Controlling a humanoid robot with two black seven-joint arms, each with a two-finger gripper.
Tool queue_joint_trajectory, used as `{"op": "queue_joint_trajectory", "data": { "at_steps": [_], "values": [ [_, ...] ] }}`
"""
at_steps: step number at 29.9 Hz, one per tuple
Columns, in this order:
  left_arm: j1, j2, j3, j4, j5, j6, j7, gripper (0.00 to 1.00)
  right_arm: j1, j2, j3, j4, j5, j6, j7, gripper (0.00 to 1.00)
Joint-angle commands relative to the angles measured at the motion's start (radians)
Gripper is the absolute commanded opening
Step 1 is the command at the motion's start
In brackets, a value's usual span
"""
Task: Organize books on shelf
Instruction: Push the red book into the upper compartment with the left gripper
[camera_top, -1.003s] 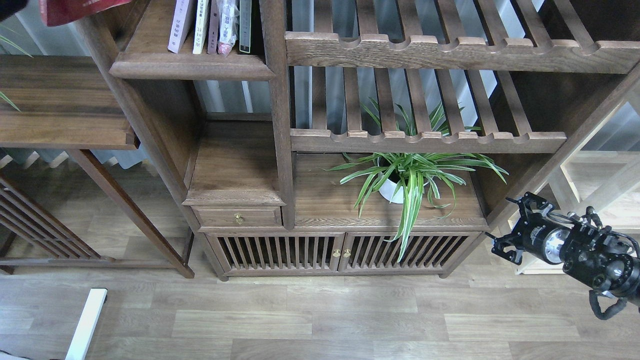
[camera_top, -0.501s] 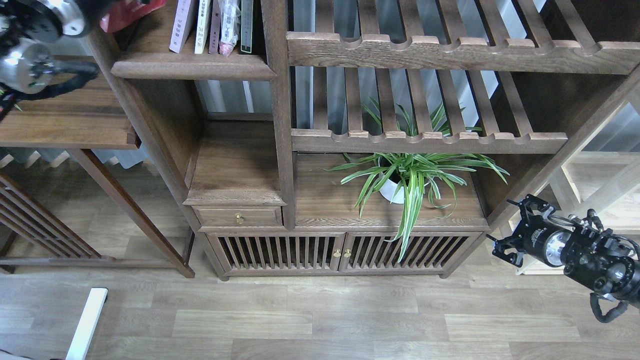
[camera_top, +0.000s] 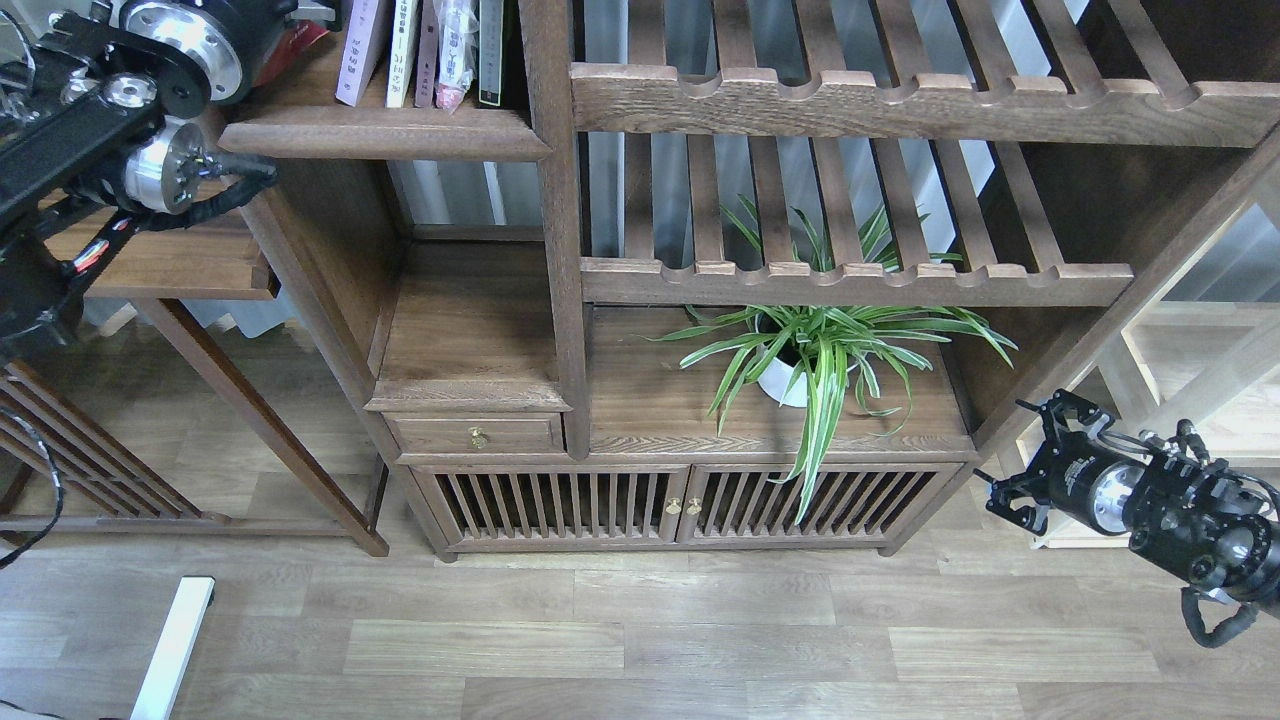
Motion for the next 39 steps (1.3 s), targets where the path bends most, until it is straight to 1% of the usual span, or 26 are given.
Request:
{"op": "queue_joint_trajectory", "data": {
  "at_steps": [1, 9, 13, 26, 28, 31, 33, 34, 36, 37, 38, 39],
  "values": [
    [-0.001, -0.005, 0.004, 0.034, 0.003, 0.010, -0.015, 0.00, -0.003, 0.006, 0.001, 0.001, 0.000, -0.001, 0.000, 0.96],
    [-0.005, -0.071, 0.004, 0.099, 0.003, 0.047, -0.022, 0.00, -0.001, 0.012, 0.001, 0.001, 0.000, -0.001, 0.000, 0.96],
    [-0.007, -0.106, -0.001, 0.137, 0.001, 0.049, -0.038, 0.00, -0.003, 0.012, 0.001, 0.001, 0.000, -0.001, 0.000, 0.96],
    [-0.021, -0.169, 0.001, 0.168, -0.007, 0.041, -0.022, 0.00, -0.003, 0.010, 0.001, 0.002, 0.000, -0.003, 0.000, 0.96],
    [-0.022, -0.174, -0.001, 0.169, -0.013, 0.044, -0.018, 0.07, -0.003, 0.009, 0.001, 0.002, 0.000, -0.003, 0.000, 0.96],
    [-0.022, -0.174, -0.001, 0.169, -0.013, 0.046, -0.016, 0.13, -0.003, 0.007, 0.001, 0.004, 0.000, -0.003, 0.000, 0.96],
    [-0.025, -0.174, -0.001, 0.169, -0.013, 0.046, -0.013, 0.21, -0.003, 0.006, 0.001, 0.007, 0.000, -0.003, 0.000, 0.96],
    [-0.027, -0.174, -0.001, 0.169, -0.014, 0.046, -0.010, 0.33, -0.003, 0.007, 0.001, 0.008, 0.000, -0.003, 0.000, 0.96],
    [-0.028, -0.172, -0.002, 0.169, -0.014, 0.046, -0.010, 0.47, -0.003, 0.009, 0.001, 0.010, 0.000, -0.004, 0.000, 0.96],
    [-0.028, -0.169, -0.007, 0.169, -0.014, 0.046, -0.010, 0.56, -0.003, 0.009, 0.001, 0.011, 0.000, -0.004, 0.000, 0.96],
    [-0.028, -0.169, -0.010, 0.169, -0.014, 0.046, -0.010, 0.60, -0.003, 0.010, 0.001, 0.011, 0.000, -0.006, 0.000, 0.96],
    [-0.028, -0.168, -0.011, 0.169, -0.014, 0.046, -0.010, 0.61, -0.001, 0.010, 0.001, 0.014, 0.000, -0.009, 0.000, 0.96]
  ]
}}
